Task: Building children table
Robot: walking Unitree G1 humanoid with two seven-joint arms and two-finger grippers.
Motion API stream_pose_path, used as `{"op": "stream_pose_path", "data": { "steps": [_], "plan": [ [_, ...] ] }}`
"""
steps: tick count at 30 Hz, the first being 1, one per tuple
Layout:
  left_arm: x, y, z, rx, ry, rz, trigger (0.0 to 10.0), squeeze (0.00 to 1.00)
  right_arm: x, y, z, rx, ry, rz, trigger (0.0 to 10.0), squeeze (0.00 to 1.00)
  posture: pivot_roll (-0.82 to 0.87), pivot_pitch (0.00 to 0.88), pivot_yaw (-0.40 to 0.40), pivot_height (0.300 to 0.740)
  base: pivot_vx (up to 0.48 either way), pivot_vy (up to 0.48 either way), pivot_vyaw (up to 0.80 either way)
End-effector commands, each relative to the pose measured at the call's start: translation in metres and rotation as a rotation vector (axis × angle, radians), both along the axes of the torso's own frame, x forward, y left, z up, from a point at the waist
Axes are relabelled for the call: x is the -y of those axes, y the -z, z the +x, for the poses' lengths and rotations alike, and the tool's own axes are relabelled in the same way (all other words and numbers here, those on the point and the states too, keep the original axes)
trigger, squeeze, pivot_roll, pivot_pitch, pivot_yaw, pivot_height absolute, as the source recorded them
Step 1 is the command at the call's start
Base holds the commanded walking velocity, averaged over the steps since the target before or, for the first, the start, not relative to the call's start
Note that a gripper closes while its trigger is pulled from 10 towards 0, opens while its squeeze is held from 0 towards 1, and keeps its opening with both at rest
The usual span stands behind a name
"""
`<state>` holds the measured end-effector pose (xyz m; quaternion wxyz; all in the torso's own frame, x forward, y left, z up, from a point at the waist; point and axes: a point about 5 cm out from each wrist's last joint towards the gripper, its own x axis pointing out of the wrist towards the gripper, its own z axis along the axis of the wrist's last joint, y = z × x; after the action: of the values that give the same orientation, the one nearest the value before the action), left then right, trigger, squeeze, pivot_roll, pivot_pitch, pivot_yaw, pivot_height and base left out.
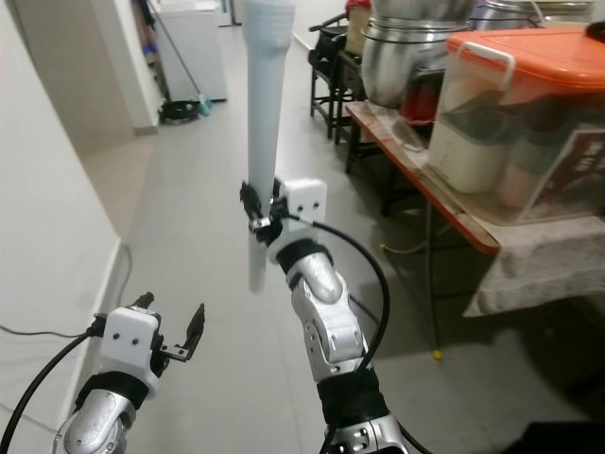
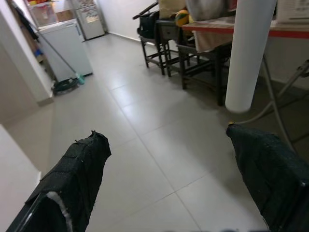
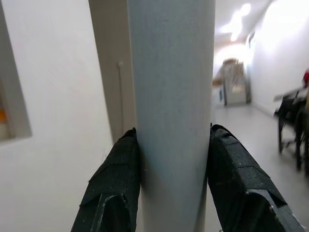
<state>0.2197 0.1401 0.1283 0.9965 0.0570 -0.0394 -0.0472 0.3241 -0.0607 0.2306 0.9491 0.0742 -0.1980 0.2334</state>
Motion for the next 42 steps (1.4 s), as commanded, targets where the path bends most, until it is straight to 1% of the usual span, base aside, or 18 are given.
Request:
{"op": "stream_pose_path", "data": {
  "steps": [1, 6, 16, 20, 26, 42],
  "plan": [
    [-0.004, 0.005, 0.001, -0.03, -0.012, 0.001, 10.0, 0.0, -0.002, 0.0, -0.001, 0.008, -0.005, -0.007, 10.0, 0.0, 0.01, 0.0, 0.016, 0.74, 0.0, 0.0, -0.8],
    [-0.006, 0.004, 0.001, -0.028, -0.016, 0.0, 10.0, 0.0, -0.001, 0.004, -0.002, -0.004, 0.003, -0.006, 10.0, 0.0, 0.01, 0.0, 0.018, 0.74, 0.0, 0.0, -0.8],
    [-0.005, -0.008, 0.006, 0.017, -0.015, -0.013, 10.0, 0.0, -0.003, -0.002, -0.002, 0.031, 0.007, -0.016, 10.0, 0.0, 0.01, 0.0, 0.02, 0.74, 0.0, 0.0, -0.8],
    [-0.004, -0.008, 0.006, 0.018, -0.014, -0.019, 10.0, 0.0, -0.003, -0.003, -0.001, 0.031, 0.009, -0.016, 10.0, 0.0, 0.01, 0.0, 0.019, 0.74, 0.0, 0.0, -0.8],
    [-0.004, -0.008, 0.006, 0.018, -0.011, -0.024, 10.0, 0.0, -0.003, -0.003, -0.001, 0.029, 0.01, -0.016, 10.0, 0.0, 0.01, 0.0, 0.019, 0.74, -0.282, 0.0, -0.8],
    [-0.004, -0.008, 0.008, 0.02, -0.011, -0.018, 10.0, 0.0, -0.004, -0.003, 0.0, 0.033, 0.009, -0.024, 10.0, 0.0, 0.0, 0.0, 0.017, 0.74, 0.0, 0.0, -0.8]
  ]
}}
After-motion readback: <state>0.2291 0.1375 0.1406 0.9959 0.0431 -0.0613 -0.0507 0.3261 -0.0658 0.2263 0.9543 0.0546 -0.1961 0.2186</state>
